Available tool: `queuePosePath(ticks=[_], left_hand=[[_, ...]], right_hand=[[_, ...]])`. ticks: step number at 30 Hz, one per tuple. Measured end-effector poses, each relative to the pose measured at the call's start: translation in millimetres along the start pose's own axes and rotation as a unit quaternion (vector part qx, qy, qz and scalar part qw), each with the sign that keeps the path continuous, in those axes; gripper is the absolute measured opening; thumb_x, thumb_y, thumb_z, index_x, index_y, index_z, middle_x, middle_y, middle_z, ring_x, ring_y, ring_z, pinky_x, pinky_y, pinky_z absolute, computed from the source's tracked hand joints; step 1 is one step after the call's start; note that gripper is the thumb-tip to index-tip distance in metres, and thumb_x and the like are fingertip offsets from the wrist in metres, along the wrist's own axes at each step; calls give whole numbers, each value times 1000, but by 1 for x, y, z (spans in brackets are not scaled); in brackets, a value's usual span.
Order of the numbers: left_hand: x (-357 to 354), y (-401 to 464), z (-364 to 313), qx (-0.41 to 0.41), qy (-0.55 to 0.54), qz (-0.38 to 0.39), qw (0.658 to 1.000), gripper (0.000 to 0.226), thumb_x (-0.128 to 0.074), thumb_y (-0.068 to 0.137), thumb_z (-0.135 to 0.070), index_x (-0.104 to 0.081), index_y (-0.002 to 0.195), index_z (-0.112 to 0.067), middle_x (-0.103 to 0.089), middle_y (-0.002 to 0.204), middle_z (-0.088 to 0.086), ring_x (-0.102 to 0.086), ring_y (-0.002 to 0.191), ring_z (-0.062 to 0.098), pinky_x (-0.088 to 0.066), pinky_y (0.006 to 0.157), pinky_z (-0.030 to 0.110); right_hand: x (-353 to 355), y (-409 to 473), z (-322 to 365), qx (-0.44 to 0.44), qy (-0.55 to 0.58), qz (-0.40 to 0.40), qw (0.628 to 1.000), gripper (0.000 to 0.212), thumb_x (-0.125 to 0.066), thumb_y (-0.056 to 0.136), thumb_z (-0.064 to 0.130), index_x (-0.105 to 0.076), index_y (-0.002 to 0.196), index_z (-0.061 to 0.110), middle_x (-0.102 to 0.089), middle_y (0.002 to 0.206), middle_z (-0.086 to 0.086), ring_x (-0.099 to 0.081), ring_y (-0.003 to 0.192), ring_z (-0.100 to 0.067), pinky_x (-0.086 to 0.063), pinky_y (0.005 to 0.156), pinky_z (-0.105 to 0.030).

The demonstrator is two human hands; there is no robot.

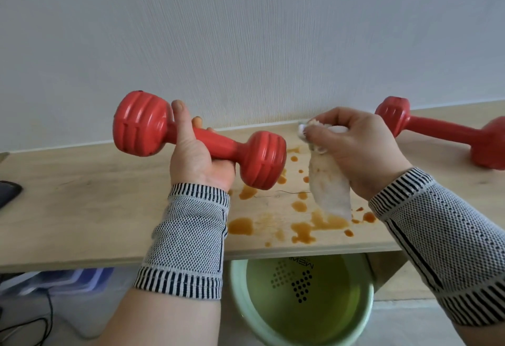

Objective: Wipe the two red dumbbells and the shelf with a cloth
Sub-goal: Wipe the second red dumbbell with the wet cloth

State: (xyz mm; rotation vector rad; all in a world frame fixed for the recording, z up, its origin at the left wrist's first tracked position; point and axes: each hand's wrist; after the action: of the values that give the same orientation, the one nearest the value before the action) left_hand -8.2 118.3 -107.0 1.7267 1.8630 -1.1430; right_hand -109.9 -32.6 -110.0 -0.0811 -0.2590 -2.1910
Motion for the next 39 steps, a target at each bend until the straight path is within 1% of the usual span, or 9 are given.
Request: queuePosePath(ticks=[2, 4, 8, 14, 18, 23, 31, 36, 39], left_hand=[[1, 3, -2, 19, -20, 17, 999, 41, -78, 72, -52, -63, 88, -17, -55, 73, -8, -50, 61, 7, -48, 60, 24], [0, 4, -3, 20, -39, 29, 999, 41, -76, 73, -55, -56, 80, -19, -53, 63, -10, -52, 54, 5, -45, 57, 21], [1, 5, 0, 12, -58, 35, 998, 38, -74, 75, -53, -53, 76, -21, -56, 62, -14, -56, 55, 3, -41, 66, 22], [7, 9, -2, 34, -86, 89, 992, 26, -64, 85, -34, -51, 66, -24, -47, 59, -13, -48, 49, 3, -37, 63, 24], [4, 7, -2, 28, -92, 97, 991, 31, -61, 86, -36, -47, 61, -25, -42, 52, -13, -41, 43, 2, -34, 55, 21], [5, 4, -2, 6, -67, 112, 991, 30, -55, 87, -31, -45, 60, -24, -39, 51, -12, -38, 42, 3, -35, 52, 21], [1, 2, -2, -46, -28, 101, 993, 30, -52, 88, -24, -41, 59, -22, -37, 51, -12, -36, 42, 6, -32, 53, 23], [2, 0, 2, -43, -36, 92, 994, 30, -52, 87, -22, -41, 58, -21, -38, 50, -11, -37, 41, 7, -32, 53, 23], [0, 0, 3, -47, -30, 85, 995, 30, -52, 87, -22, -41, 58, -21, -38, 50, -11, -36, 42, 8, -32, 53, 23]], right_hand=[[1, 0, -1, -39, 33, 21, 998, 14, -78, 74, 24, -67, 72, 16, -66, 69, -6, -64, 66, -19, -59, 69, -49], [1, 0, 1, -65, 69, 32, 995, 15, -78, 74, 22, -66, 72, 13, -66, 70, -9, -64, 68, -23, -57, 71, -54], [1, -1, 6, -69, 101, 54, 991, 16, -76, 76, 19, -66, 81, 7, -66, 75, -13, -63, 68, -20, -57, 69, -39], [-3, -4, 10, -30, 92, 88, 991, 16, -75, 76, 15, -66, 82, 3, -66, 71, -10, -61, 67, -18, -55, 68, -33], [-10, -10, 14, 74, -24, 89, 993, 11, -77, 75, 22, -71, 80, 14, -71, 77, 0, -65, 70, -9, -55, 67, -22], [-22, -15, 11, 220, -199, 82, 951, 11, -72, 79, 20, -64, 76, 27, -60, 84, 13, -58, 73, -1, -45, 66, -10], [-26, -13, 3, 204, -220, 100, 949, 14, -72, 76, 26, -59, 73, 28, -57, 84, 12, -55, 74, 0, -39, 66, -5], [-24, -6, 2, 164, -201, 58, 964, 8, -71, 79, 29, -64, 78, 25, -61, 83, 10, -57, 76, -3, -45, 69, -16], [-25, -7, 2, 172, -198, 78, 962, 8, -71, 78, 27, -63, 76, 28, -60, 84, 11, -57, 78, -2, -44, 69, -12]])
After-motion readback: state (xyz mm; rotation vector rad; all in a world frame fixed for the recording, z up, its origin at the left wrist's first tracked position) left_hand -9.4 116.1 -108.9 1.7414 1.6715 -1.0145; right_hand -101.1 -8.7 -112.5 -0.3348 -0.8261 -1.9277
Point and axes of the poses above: each hand's wrist, its own y-axis towards the middle knuckle, its own x-axis out of the back of the hand, z = x × y
